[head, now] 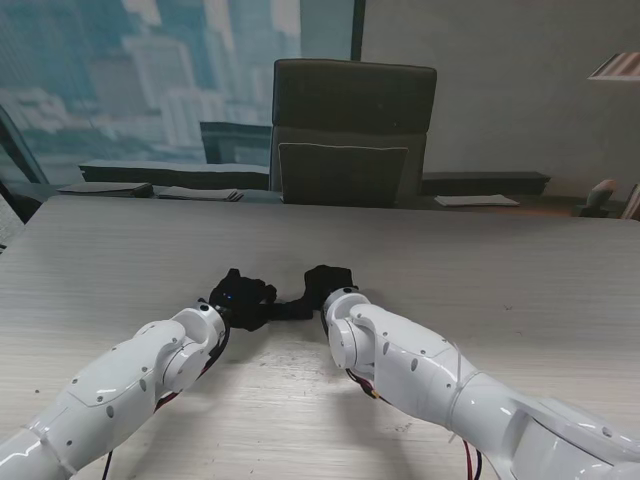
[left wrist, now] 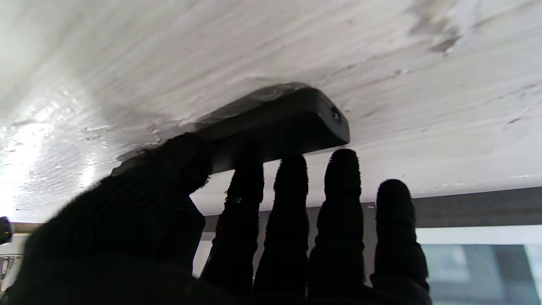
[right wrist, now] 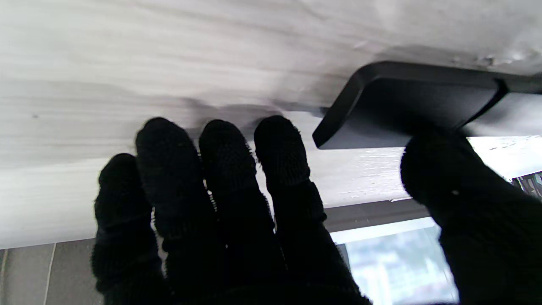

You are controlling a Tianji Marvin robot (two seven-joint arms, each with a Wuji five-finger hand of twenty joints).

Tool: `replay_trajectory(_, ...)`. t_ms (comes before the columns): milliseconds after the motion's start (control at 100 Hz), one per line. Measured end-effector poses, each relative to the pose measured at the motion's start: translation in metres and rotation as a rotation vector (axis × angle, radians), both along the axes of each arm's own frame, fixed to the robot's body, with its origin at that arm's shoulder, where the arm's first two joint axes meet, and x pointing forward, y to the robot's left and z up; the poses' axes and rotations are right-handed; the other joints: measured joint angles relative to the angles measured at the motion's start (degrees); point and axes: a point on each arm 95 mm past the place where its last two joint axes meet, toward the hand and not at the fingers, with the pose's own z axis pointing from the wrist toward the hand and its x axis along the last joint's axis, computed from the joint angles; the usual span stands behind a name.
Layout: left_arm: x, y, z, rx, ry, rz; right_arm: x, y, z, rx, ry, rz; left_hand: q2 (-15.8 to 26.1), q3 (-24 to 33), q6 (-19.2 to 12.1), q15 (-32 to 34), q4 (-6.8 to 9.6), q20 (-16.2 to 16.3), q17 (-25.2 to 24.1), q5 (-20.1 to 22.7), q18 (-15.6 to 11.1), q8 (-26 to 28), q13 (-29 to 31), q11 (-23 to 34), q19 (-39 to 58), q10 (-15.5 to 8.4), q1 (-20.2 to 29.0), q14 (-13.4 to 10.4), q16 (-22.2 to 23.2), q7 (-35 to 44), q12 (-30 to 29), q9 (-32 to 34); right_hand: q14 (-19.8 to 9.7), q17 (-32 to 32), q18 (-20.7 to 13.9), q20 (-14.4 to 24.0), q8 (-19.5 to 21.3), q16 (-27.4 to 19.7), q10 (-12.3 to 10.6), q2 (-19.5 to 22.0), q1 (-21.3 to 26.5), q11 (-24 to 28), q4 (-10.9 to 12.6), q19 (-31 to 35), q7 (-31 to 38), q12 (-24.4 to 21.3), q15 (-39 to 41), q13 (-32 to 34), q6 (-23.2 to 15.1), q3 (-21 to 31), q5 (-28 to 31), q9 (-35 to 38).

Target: Install the batteries into the remote control and close the cover

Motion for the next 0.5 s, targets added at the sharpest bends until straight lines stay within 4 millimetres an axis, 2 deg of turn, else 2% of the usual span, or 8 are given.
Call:
replay_trajectory(140, 0.0005, -0.0003, -0.0004, -0.002, -0.002, -0.004, 0.0027, 0.0034, -0.0007, 0.003, 0.012, -0.005, -0.25, 0.0, 0.0, 0.01, -0.44, 0.0, 0.01, 0.12, 0.0, 0.03, 0.0, 0.65, 0.0, 0.22, 0.0, 0.0, 0.0, 0.75, 0.57, 0.04, 0.0, 0.0, -0.01, 0.0, 0.39, 0.0, 0.0, 0.09, 0.42, 0.0, -0.13, 0.0, 0.74, 0.0, 0.07, 0.18, 0.32, 0.5, 1.66, 0.33)
replay_trajectory(160, 0.0006, -0.0003, -0.0004, -0.002, -0.002, -0.005, 0.0026, 0.0041, -0.0008, 0.003, 0.015, -0.004, -0.33, 0.0, 0.0, 0.01, -0.44, 0.0, 0.01, 0.12, 0.0, 0.04, 0.0, 0.65, 0.0, 0.24, 0.01, 0.0, 0.0, 0.8, 0.66, 0.04, 0.0, 0.11, -0.01, 0.0, 0.41, 0.0, 0.0, 0.09, 1.93, 0.0, -0.13, 0.0, 1.01, 0.0, 0.28, 0.63, 0.32, 0.59, 1.78, 0.74)
replay_trajectory(500, 0.0007, -0.0007, -0.0006, -0.002, -0.004, -0.008, 0.0019, 0.0095, -0.0013, 0.002, 0.033, 0.006, -0.39, 0.0, 0.19, 0.02, -0.45, 0.0, 0.01, 0.35, 0.0, 0.06, 0.0, 0.78, 0.0, 0.26, 0.41, 0.0, 0.0, 0.93, 0.74, 0.2, 0.05, 1.21, -0.04, 0.0, 1.16, 0.0, -0.07, 0.85, 1.61, 0.75, -0.17, 0.0, 1.59, 0.0, 1.93, 1.91, 0.33, 1.7, 3.39, 2.42)
